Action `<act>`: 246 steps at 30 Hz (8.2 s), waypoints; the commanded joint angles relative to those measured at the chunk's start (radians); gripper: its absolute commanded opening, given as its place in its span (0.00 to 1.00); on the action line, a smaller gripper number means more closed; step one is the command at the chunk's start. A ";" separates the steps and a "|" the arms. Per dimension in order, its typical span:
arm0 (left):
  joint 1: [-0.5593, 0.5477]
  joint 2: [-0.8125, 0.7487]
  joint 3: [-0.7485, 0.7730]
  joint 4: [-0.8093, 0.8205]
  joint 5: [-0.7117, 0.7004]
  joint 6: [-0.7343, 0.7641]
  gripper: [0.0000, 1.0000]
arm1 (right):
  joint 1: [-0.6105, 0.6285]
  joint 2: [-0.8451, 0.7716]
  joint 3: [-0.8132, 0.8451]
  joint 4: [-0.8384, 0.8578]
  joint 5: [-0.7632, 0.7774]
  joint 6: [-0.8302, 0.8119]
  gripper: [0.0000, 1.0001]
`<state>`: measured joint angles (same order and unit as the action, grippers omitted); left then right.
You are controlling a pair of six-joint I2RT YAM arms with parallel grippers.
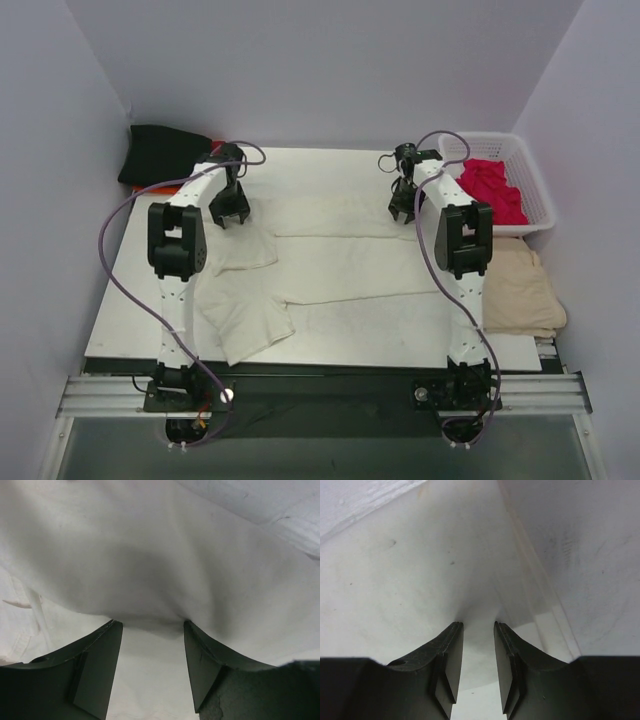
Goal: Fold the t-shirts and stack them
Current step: Fold the flattened tshirt in 1/3 of the way, then grap the side of the flattened tshirt closest away from the robot with both arms, then fold the other side of the tshirt into a rectangle
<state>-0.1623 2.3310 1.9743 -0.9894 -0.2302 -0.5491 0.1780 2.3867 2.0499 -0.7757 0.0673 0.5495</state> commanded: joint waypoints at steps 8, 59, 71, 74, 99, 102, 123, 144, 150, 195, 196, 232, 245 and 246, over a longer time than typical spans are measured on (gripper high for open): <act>0.000 0.197 0.320 -0.137 0.075 -0.005 0.63 | -0.052 0.075 0.117 -0.109 -0.004 0.024 0.33; 0.052 0.061 0.247 0.307 0.312 0.101 0.67 | -0.031 0.009 0.249 -0.030 -0.037 -0.066 0.38; 0.053 -0.022 0.164 0.324 0.307 0.107 0.67 | -0.038 0.120 0.228 -0.019 -0.107 -0.045 0.39; 0.050 -0.048 0.146 0.304 0.281 0.107 0.67 | -0.051 0.115 0.190 -0.020 -0.090 -0.045 0.39; -0.002 -0.430 -0.330 0.043 -0.049 0.008 0.67 | -0.104 0.148 0.294 -0.152 0.060 -0.099 0.41; -0.017 -0.533 -0.465 0.049 -0.009 -0.018 0.67 | -0.098 0.086 0.296 -0.152 0.052 -0.097 0.41; -0.212 -1.058 -1.089 0.023 -0.118 -0.456 0.62 | 0.153 -0.339 -0.145 -0.143 0.059 -0.097 0.39; -0.212 -0.915 -1.253 0.221 0.026 -0.497 0.51 | 0.166 -0.376 -0.209 -0.131 0.072 -0.085 0.37; -0.195 -0.935 -1.276 0.209 0.043 -0.497 0.35 | 0.166 -0.379 -0.218 -0.131 0.101 -0.080 0.36; -0.250 -1.128 -1.075 0.044 -0.037 -0.361 0.00 | -0.104 -0.753 -1.056 0.217 0.032 0.084 0.46; -0.250 -1.128 -1.072 0.043 -0.037 -0.361 0.00 | -0.107 -0.744 -1.062 0.228 0.029 0.079 0.45; -0.250 -1.239 -0.999 -0.064 -0.083 -0.391 0.00 | -0.121 -0.774 -1.171 0.176 0.015 0.086 0.00; -0.252 -1.325 -0.934 -0.115 -0.155 -0.402 0.00 | -0.121 -0.903 -1.128 0.102 0.031 0.107 0.00; -0.252 -1.322 -0.927 -0.120 -0.159 -0.400 0.00 | -0.121 -0.903 -1.120 0.098 0.032 0.109 0.00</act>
<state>-0.4110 1.0229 0.9894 -1.0748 -0.3359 -0.9417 0.0593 1.5139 0.8963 -0.5983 0.0711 0.6357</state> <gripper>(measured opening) 0.041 0.045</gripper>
